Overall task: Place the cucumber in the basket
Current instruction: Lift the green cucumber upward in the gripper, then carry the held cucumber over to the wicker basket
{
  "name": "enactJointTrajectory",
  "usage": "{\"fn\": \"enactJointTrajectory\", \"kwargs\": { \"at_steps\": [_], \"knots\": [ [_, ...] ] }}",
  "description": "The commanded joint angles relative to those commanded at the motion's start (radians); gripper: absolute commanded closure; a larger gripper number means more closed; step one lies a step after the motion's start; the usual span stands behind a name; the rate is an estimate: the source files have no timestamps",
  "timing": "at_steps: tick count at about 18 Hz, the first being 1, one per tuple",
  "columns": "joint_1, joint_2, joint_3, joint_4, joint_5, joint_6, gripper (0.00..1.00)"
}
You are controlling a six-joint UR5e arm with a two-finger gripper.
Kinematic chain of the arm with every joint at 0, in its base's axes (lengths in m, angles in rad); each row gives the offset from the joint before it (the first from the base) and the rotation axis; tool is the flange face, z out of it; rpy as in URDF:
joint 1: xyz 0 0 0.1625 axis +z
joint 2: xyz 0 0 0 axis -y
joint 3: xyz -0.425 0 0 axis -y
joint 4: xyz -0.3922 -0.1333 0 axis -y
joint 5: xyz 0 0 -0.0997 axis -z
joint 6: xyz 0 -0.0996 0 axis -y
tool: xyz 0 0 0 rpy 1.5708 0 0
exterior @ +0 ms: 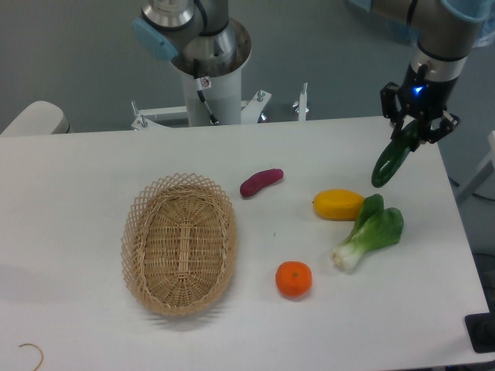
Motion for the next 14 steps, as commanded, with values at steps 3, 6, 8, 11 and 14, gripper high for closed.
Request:
{"fn": "enactJointTrajectory", "kwargs": {
  "at_steps": [3,6,8,11,14],
  "knots": [
    [-0.003,-0.005,-0.003,0.011,0.005,-0.002,1.0],
    [-0.003,-0.011,-0.005,0.018,0.002,-0.003,1.0],
    [-0.005,-0.024,0.0,0.023,0.003,-0.005,1.0],
    [-0.038,-0.043,-0.003,0.07,0.005,-0.015,1.0],
    [-0.083,-0.057,-0.006,0.106,0.005,-0.096,1.0]
  ]
}}
